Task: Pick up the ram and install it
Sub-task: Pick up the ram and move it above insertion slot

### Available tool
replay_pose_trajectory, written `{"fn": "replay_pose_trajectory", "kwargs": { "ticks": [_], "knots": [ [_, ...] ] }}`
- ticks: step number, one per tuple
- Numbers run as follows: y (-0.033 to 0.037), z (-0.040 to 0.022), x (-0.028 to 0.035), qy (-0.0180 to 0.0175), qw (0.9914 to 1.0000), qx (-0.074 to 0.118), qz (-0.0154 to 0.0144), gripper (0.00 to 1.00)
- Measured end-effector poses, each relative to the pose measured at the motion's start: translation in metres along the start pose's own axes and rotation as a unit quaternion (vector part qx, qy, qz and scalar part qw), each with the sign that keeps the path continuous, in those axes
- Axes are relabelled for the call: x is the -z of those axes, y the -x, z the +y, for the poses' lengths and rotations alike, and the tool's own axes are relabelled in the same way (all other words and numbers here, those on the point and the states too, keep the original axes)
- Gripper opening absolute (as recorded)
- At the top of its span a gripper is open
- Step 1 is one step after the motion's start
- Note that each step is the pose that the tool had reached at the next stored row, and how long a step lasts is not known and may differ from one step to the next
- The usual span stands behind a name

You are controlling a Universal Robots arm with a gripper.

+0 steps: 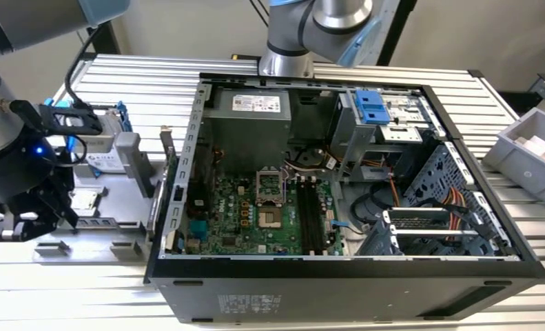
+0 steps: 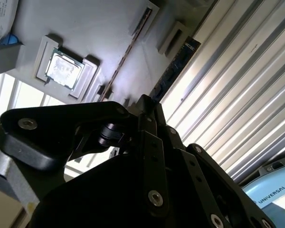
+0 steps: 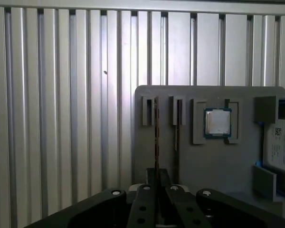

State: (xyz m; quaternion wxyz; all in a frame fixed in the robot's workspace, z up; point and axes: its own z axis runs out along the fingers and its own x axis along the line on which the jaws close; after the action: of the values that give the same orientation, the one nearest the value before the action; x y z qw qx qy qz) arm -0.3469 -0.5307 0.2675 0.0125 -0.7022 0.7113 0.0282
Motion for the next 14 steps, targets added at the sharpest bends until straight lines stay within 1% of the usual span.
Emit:
{"fn": "replay_pose_trajectory", "kwargs": {
  "ticks": [14],
  "knots": [
    [0.0006, 0.0002, 0.0106, 0.0000, 1.00000, 0.000, 0.0007, 0.00]
  ]
}}
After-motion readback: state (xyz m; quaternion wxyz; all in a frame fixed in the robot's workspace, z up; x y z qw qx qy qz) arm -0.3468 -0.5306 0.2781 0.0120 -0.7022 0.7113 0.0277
